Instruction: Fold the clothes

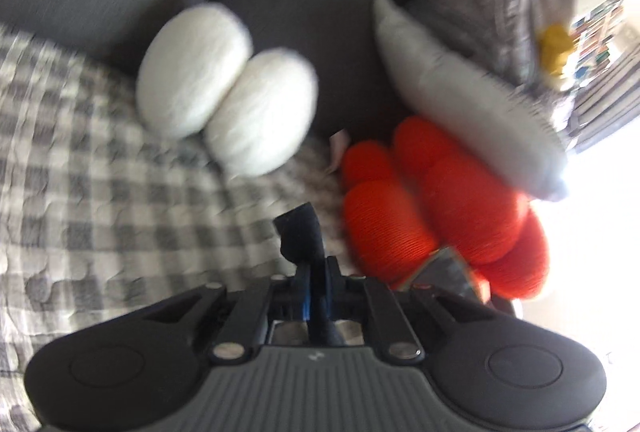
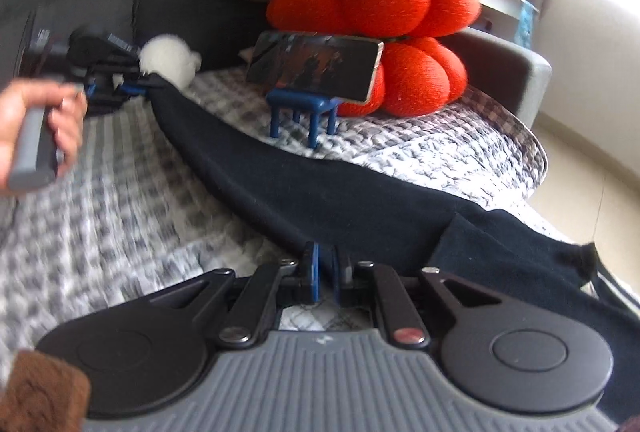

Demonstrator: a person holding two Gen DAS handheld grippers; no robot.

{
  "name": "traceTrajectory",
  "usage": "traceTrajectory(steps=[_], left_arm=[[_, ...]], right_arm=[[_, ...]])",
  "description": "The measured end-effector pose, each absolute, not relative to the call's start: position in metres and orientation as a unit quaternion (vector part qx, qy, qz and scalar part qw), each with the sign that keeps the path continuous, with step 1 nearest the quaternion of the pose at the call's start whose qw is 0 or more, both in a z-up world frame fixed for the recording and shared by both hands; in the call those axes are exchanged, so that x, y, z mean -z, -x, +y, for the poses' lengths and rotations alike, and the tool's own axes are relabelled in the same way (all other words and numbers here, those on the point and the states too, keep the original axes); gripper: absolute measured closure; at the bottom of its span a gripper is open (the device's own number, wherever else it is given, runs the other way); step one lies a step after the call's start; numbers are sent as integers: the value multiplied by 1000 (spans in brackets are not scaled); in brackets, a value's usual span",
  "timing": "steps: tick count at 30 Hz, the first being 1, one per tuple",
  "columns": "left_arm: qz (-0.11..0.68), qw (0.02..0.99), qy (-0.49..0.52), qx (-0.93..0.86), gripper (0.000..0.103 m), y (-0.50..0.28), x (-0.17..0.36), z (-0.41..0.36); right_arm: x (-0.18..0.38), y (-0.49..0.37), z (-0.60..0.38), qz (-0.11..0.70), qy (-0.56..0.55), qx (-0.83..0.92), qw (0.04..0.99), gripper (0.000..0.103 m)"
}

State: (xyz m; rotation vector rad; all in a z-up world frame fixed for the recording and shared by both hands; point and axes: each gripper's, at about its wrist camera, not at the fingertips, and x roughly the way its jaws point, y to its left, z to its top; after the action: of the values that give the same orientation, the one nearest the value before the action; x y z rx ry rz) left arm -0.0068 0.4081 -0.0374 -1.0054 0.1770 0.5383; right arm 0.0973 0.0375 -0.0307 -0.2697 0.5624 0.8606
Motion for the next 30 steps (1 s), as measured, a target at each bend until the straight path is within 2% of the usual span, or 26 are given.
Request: traceTrajectory(steps=[7,11,14,17,18,22,24,26,28,30], left_arm=[[36,872,452,-186,98,4,-4,369],[57,899,411,-139,98,-10,-23,327],[91,900,390,-174,97,-15,-24,322],[117,889,368,-246,87,-10,-13,347],[125,881,365,-272,87,-7,-7,359],[136,838,435,-301,70,5,27,400],[143,832,451,-290,69,2,38,405],[158,847,419,-287,55,-9,39,397],[178,851,395,-296,47,-17,42,391],[185,839,417,-297,47,-21,49,392]], right_arm=[[11,-112,2,296,21,-388,873,91],[4,-123,-26,313,-39,-362,877,91],[5,-122,-40,317,-21,-343,884,90],[7,-124,-50,325,-13,-333,885,90],[8,-126,-53,327,-13,-332,885,90],[10,-130,-57,327,-19,-335,883,89],[12,-131,-54,329,-20,-339,881,89],[14,-131,-50,332,-18,-343,879,89],[15,-130,-46,333,-15,-347,877,89],[16,-129,-43,334,-11,-351,875,89]])
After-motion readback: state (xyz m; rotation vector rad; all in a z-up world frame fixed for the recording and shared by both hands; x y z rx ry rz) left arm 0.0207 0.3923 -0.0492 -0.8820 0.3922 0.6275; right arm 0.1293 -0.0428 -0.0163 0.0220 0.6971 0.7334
